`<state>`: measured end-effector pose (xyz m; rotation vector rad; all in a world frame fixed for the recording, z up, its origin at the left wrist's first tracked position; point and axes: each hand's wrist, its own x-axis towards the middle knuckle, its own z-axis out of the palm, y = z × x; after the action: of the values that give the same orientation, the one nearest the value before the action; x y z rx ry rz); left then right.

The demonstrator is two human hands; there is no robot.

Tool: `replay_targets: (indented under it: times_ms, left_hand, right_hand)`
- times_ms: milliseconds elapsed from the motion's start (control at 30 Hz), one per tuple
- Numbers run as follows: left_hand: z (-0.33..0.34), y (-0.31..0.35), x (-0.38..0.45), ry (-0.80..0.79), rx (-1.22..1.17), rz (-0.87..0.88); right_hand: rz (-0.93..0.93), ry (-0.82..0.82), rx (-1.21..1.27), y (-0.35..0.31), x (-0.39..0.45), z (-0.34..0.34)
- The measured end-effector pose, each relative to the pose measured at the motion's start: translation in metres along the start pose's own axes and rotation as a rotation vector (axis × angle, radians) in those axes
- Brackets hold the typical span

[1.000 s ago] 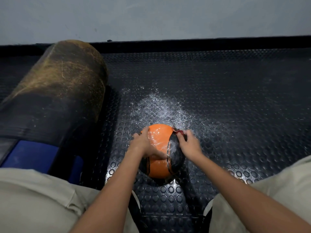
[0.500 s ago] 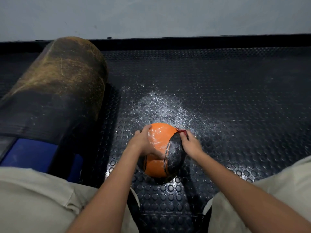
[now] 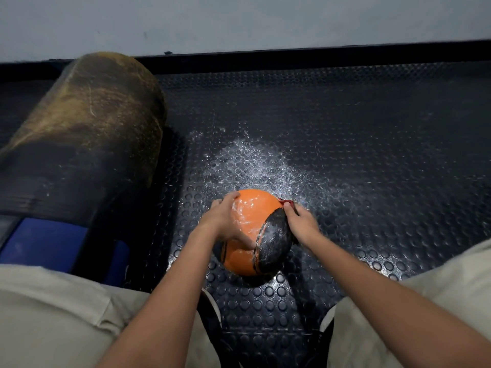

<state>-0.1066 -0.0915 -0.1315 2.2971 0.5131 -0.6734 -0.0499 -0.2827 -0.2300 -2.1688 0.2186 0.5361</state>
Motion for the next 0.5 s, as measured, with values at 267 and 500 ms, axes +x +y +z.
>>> replay_targets:
  times_ms: [267, 500]
  left_hand:
    - [-0.003, -0.002, -0.004, -0.016, -0.033, -0.005]
    - [-0.001, 0.003, -0.009, -0.027, -0.013, 0.037]
  right_hand:
    - [-0.304, 0.051, -0.071, -0.022, -0.006, 0.007]
    - [0.011, 0.022, 0.030, -0.001, 0.003, 0.004]
